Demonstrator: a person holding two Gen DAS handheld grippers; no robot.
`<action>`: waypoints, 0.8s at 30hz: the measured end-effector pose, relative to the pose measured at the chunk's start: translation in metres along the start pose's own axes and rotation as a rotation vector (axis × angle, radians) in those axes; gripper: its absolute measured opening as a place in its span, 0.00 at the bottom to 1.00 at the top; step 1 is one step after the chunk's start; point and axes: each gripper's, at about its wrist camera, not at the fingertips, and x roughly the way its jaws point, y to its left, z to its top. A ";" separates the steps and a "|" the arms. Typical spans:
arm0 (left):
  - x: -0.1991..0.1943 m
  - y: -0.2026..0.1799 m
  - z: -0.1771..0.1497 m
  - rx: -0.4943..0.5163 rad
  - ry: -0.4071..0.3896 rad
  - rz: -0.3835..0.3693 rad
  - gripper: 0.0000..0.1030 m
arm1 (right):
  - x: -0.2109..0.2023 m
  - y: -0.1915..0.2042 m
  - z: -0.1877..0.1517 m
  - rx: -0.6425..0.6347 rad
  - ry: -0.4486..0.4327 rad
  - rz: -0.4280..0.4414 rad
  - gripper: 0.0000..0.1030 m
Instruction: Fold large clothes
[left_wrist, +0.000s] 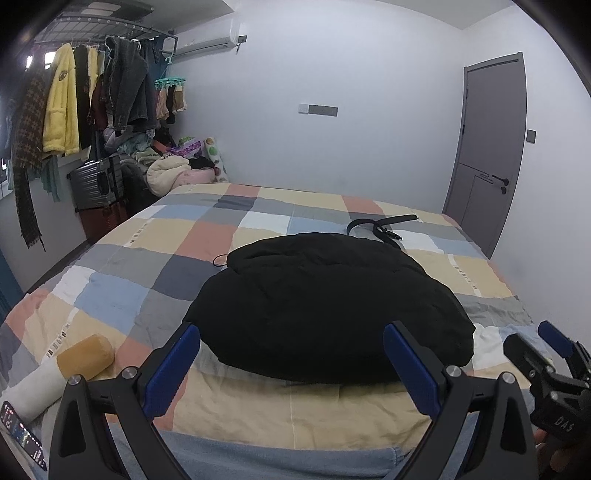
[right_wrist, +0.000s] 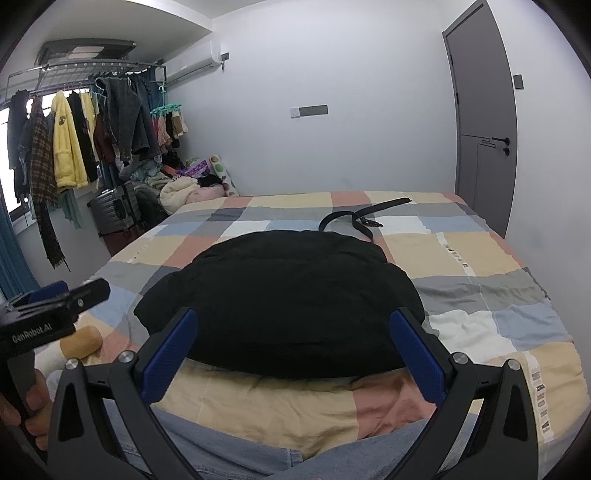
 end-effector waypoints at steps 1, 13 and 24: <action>0.000 0.000 0.000 0.000 0.001 0.001 0.98 | 0.001 0.000 -0.001 -0.001 0.004 0.002 1.00; -0.001 0.000 0.001 -0.004 -0.007 -0.007 0.98 | -0.001 -0.002 -0.002 -0.001 -0.001 -0.010 1.00; -0.002 0.002 0.003 -0.018 -0.013 -0.005 0.98 | -0.001 -0.002 -0.002 -0.012 -0.007 -0.019 1.00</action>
